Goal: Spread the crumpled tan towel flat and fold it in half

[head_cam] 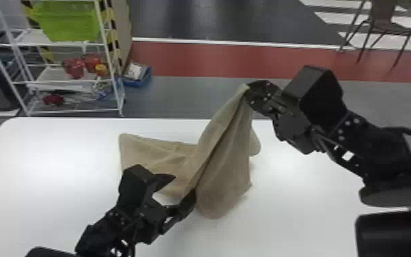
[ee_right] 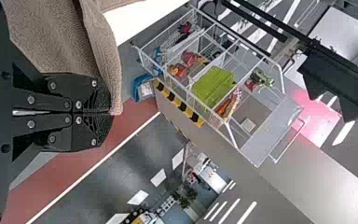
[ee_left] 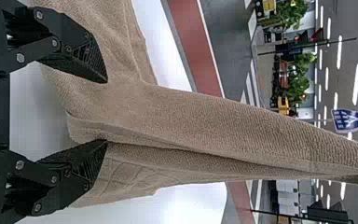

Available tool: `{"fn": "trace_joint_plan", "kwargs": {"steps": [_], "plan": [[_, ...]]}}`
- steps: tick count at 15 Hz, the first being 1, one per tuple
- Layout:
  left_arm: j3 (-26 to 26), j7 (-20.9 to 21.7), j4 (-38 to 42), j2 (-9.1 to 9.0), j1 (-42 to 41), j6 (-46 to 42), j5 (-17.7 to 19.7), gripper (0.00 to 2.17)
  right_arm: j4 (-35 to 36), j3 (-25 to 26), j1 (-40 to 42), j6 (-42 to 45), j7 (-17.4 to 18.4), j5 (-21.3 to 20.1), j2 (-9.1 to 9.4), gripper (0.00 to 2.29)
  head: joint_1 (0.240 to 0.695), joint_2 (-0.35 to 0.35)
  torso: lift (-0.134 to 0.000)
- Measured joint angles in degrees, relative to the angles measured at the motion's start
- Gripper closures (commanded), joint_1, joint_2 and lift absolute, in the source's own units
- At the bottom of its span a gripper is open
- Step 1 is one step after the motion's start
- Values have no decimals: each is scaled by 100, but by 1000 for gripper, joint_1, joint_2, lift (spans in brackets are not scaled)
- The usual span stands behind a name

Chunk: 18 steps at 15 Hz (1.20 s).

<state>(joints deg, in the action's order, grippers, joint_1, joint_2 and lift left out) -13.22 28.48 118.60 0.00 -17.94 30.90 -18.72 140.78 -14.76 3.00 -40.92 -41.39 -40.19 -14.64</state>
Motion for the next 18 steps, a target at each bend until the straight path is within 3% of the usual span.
{"fn": "trace_joint_plan", "kwargs": {"steps": [4,7,11,13,14,18], "plan": [[-67,13,35,0,-77,11,8,518,-38,21,-58,0,0,-4,-1,1440,695,-105,-123],[-157,-18,-15,0,-65,0,-3,994,-80,31,-87,16,9,4,10,1440,695,-114,-123],[-238,-69,-184,0,65,24,-31,998,-84,36,-63,16,9,19,17,1440,695,-120,-123],[-312,-94,-238,0,71,21,-70,1970,-71,54,-48,17,9,24,15,1440,695,-129,-123],[-319,-103,-238,0,71,23,-126,2118,-64,88,-41,21,10,34,17,1440,695,-131,-123],[237,-126,4,-2,51,117,-403,2118,-78,676,-8,92,-25,362,-33,1440,695,-104,-123]]}}
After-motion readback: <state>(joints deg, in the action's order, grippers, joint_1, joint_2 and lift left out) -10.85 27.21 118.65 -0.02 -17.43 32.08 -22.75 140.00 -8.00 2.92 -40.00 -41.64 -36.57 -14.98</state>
